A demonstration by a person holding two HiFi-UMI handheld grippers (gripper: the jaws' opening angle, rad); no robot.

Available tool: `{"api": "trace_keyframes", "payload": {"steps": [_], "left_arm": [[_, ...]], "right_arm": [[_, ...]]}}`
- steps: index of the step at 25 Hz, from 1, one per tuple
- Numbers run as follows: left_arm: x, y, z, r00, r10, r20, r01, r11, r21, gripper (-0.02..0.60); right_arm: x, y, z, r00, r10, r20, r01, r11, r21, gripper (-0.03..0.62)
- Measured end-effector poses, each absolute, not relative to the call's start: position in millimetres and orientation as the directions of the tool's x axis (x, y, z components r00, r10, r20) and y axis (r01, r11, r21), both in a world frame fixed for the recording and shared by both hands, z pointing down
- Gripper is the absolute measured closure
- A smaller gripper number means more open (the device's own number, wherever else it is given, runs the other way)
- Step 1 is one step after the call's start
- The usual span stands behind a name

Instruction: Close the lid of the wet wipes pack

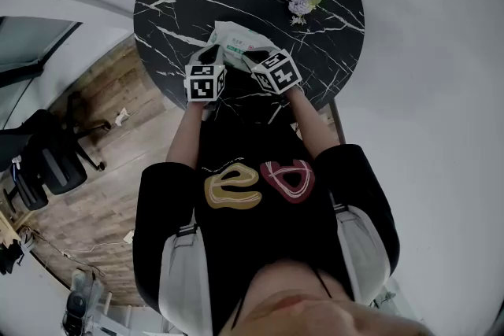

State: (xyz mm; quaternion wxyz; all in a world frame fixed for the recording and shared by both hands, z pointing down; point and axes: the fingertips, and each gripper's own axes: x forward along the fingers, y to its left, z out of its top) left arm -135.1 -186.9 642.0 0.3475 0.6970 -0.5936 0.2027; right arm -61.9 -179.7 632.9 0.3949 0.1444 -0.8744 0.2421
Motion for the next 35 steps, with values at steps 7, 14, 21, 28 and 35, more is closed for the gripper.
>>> {"api": "trace_keyframes", "payload": {"steps": [7,14,21,28,35], "left_arm": [[-134.2,-187.0,644.4,0.238,-0.682,0.692,-0.962,-0.068,0.264,0.561],[-134.2,-187.4,644.7,0.243,-0.686,0.685,-0.959,-0.062,0.278,0.561],[-134.2,-187.1,645.4,0.261,-0.679,0.686,-0.954,-0.076,0.289,0.561],[-132.4,-188.3,645.7,0.282,-0.667,0.69,-0.954,-0.118,0.276,0.561],[-132.4,-188.0,645.4,0.283,-0.666,0.691,-0.956,-0.143,0.254,0.561]], "right_arm": [[-63.3,-179.1,636.2,-0.577,-0.074,0.814,-0.437,0.869,-0.231,0.576],[-65.0,-179.9,639.3,-0.494,-0.062,0.867,-0.424,0.888,-0.178,0.58],[-73.5,-179.3,638.4,-0.358,-0.071,0.931,-0.313,0.949,-0.048,0.58],[-74.5,-180.8,640.5,-0.319,-0.033,0.947,-0.288,0.956,-0.063,0.582],[-73.0,-171.4,639.3,-0.357,-0.099,0.929,-0.127,0.99,0.057,0.582]]}}
